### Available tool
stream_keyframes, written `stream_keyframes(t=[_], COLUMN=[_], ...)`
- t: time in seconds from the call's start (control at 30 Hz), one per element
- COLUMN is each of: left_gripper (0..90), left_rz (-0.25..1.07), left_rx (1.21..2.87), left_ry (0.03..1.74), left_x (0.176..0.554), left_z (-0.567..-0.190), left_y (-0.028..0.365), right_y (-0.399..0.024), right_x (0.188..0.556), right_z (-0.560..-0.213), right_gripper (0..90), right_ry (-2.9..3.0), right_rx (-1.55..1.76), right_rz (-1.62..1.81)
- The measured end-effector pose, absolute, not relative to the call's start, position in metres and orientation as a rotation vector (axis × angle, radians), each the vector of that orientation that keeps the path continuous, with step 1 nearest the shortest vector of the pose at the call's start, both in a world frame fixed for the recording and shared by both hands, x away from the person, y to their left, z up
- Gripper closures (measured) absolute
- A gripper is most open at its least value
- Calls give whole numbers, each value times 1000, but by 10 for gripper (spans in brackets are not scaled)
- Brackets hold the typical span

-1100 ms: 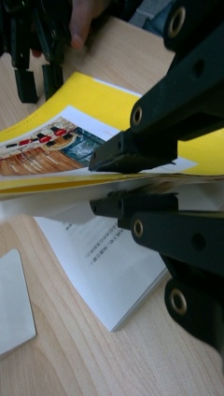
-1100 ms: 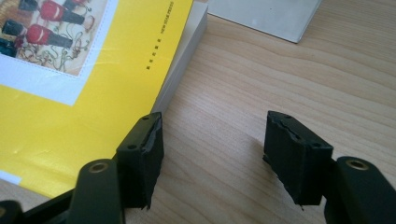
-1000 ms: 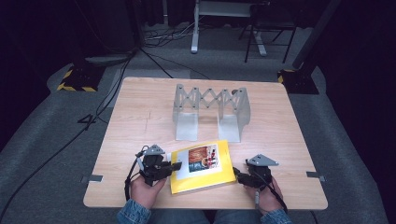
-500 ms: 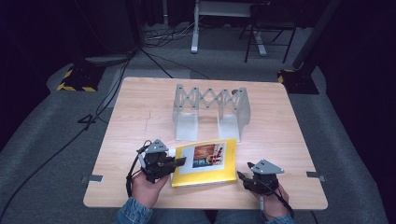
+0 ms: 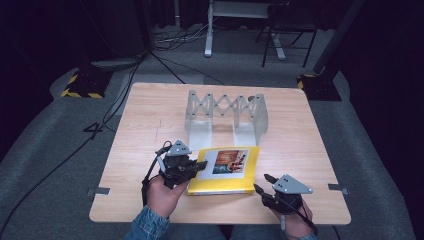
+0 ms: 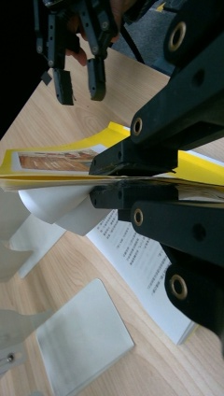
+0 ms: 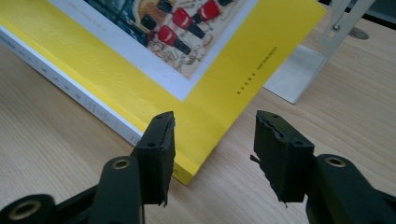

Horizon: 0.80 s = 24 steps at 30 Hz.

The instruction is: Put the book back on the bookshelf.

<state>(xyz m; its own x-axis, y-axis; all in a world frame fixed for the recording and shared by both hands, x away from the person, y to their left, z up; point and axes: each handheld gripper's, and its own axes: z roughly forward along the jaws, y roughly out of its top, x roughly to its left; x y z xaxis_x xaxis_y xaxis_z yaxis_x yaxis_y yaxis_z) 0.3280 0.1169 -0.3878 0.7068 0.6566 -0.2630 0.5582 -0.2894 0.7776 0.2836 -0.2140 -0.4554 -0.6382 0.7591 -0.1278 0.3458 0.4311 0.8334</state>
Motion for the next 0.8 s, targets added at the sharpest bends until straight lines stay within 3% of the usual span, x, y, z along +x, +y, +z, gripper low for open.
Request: stream_keyframes(t=[0.33,0.63,0.8], left_gripper=[839,838,838], left_rz=[155,138,121], left_rx=[1969,1978,1968], left_ry=[936,949,949], left_x=[337,341,341], left_z=[-380,-382,-384], left_y=[106,110,112], right_y=[-196,-181,-169], right_x=[286,291,290], right_z=[-451,-452,-457], right_gripper=[399,428,388], right_ry=[2261,2304,2308], right_rx=[925,876,812], right_rz=[1088,1094,1081])
